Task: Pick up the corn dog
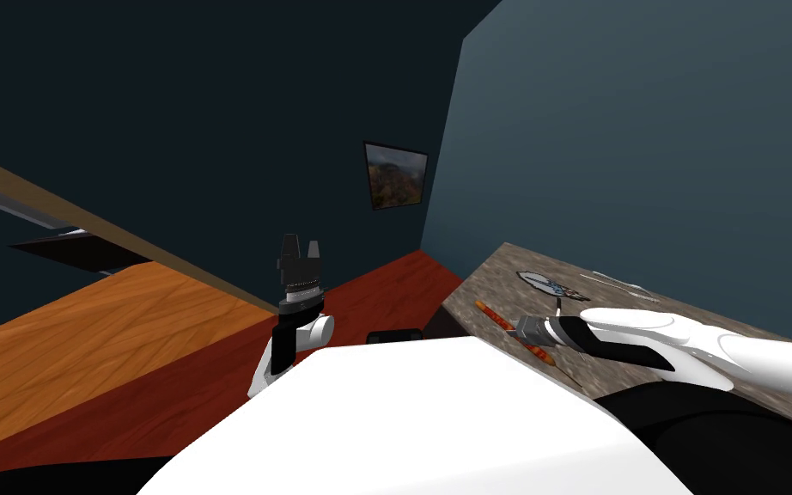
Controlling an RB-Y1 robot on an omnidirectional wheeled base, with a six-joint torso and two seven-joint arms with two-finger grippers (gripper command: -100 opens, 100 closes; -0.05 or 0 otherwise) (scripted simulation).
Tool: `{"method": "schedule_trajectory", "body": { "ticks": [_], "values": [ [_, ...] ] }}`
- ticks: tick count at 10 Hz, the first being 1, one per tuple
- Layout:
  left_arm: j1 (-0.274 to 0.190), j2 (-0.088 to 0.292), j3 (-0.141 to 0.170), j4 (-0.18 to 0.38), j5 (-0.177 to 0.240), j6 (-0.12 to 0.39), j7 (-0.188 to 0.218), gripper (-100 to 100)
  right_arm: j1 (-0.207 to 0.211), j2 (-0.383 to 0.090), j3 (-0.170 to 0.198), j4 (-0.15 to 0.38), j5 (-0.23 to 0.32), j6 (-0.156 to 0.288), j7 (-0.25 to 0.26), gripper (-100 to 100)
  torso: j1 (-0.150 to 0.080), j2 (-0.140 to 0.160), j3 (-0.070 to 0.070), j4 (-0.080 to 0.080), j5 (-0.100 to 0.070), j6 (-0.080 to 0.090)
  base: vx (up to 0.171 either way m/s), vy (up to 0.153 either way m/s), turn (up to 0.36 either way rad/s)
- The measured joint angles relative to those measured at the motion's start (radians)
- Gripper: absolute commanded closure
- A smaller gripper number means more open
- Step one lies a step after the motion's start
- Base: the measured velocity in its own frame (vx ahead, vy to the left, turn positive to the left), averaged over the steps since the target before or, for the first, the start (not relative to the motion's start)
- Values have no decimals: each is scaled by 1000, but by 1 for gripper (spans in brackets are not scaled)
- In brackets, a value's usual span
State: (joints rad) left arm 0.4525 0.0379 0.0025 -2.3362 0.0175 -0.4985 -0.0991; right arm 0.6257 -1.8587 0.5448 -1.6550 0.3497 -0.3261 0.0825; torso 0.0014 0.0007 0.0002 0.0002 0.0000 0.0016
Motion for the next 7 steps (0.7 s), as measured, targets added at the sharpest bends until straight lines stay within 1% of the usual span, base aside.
{"method": "schedule_trajectory", "body": {
  "ticks": [3,4,5,6,7],
  "values": [
    [0,0,0,0,0,0,0,0,0,0,0,0,0,0,0,100,-1,0,0,0,0,0,0,0,0],
    [0,0,0,0,0,0,0,0,0,0,0,0,0,0,0,0,-1,0,0,0,0,0,0,0,0],
    [0,0,0,0,0,0,0,0,0,0,0,0,0,0,0,100,-1,0,0,0,0,0,-22,-1,-76],
    [0,0,0,0,0,0,0,0,6,-21,-6,-11,-24,-1,10,100,0,1,1,0,1,0,-35,-3,-105],
    [0,0,0,0,0,0,0,0,-9,-29,-5,-12,-2,-8,-10,100,0,3,2,1,0,0,-25,-5,-21]
  ]
}}
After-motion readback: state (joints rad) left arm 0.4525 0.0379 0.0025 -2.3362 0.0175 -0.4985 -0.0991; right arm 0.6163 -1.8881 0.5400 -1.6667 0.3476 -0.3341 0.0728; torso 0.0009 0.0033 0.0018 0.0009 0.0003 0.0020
